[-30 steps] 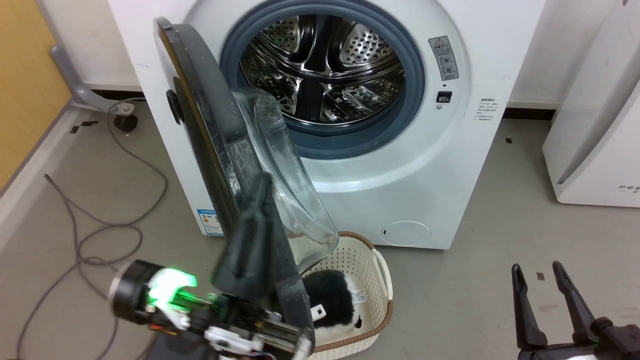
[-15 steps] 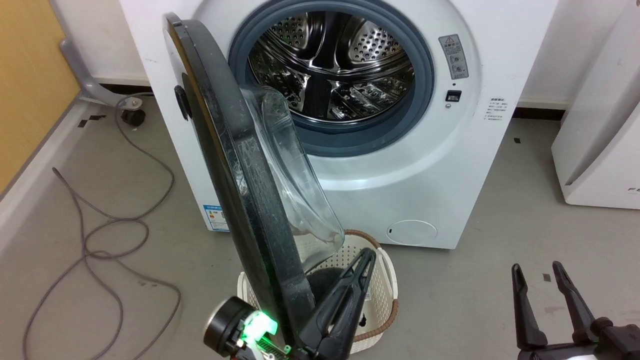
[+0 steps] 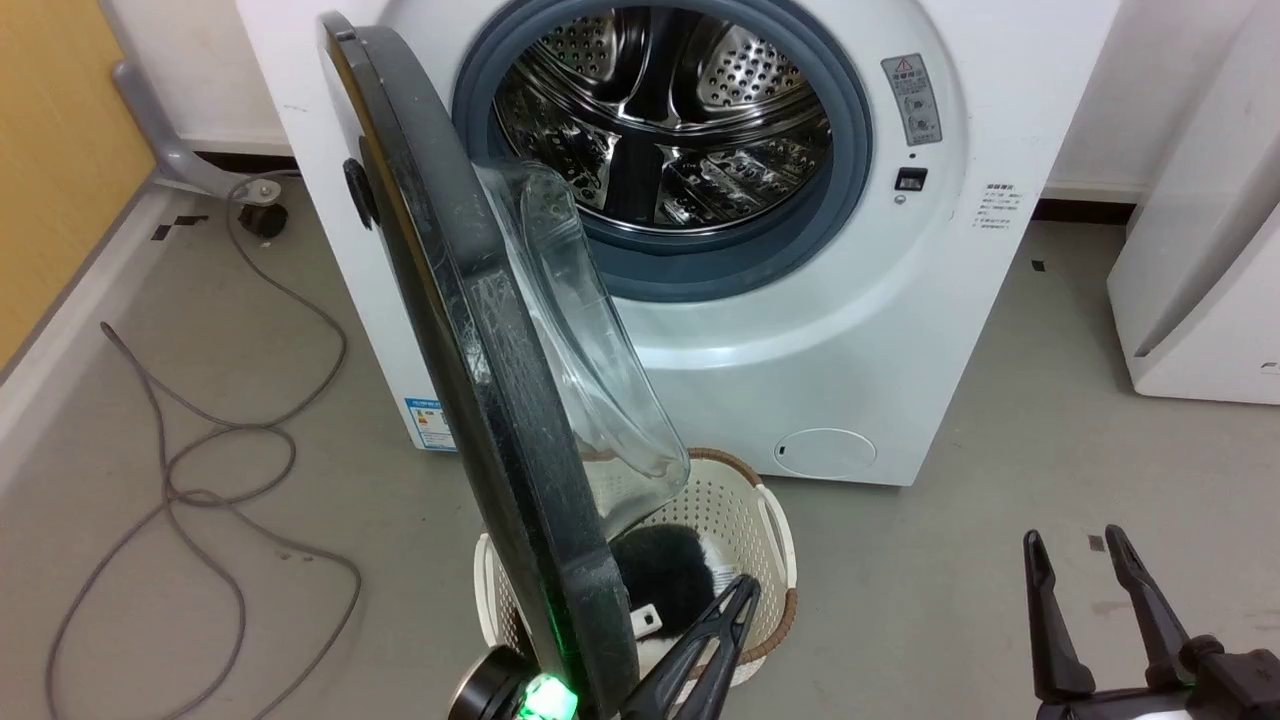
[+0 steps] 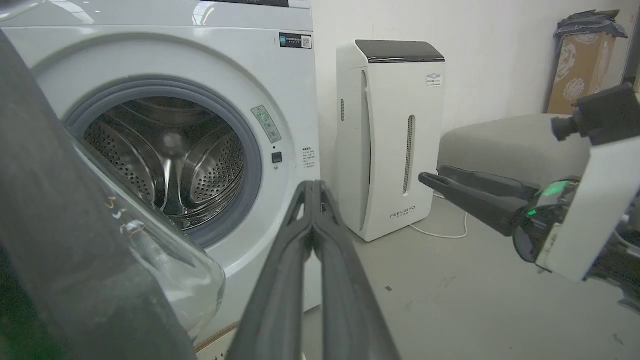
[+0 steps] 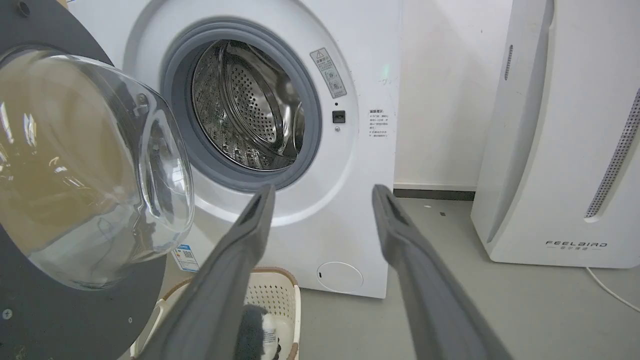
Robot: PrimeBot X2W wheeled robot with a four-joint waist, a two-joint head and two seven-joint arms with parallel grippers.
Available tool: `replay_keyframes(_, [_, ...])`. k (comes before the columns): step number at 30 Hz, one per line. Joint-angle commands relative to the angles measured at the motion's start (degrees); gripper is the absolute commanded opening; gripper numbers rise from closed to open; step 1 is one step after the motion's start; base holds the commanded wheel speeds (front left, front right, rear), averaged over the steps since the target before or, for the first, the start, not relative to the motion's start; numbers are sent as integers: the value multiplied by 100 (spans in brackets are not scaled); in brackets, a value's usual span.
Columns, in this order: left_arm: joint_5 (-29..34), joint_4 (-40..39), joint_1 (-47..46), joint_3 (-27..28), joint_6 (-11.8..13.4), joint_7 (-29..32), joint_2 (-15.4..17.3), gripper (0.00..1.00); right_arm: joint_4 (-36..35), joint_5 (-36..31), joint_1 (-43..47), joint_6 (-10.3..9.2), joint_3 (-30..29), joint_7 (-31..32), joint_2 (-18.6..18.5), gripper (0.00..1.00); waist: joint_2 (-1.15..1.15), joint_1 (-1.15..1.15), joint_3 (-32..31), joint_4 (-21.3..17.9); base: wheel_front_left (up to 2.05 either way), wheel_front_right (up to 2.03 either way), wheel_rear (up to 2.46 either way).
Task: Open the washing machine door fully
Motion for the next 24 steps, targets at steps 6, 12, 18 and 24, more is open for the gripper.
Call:
replay_keyframes(6, [-88,418,73,107,111,-24,35,0,45,-74,-28,5,-45,-25,27,100,0,0,42,50,0,0,0])
replay_keyframes(12, [-170,653,1,273,178,-24,34,0,75,-82,-33,5,-68,-25,27,100,0,0,49,199,0,0,0])
replay_keyframes(18, [-184,773,-16,334,182,-24,68,0,111,-72,-23,5,-63,-25,27,100,0,0,35,428,0,0,0])
replay_keyframes(24, [-178,787,32,341,186,-24,102,0,131,-58,-19,5,-42,-25,27,100,0,0,27,745,0,0,0])
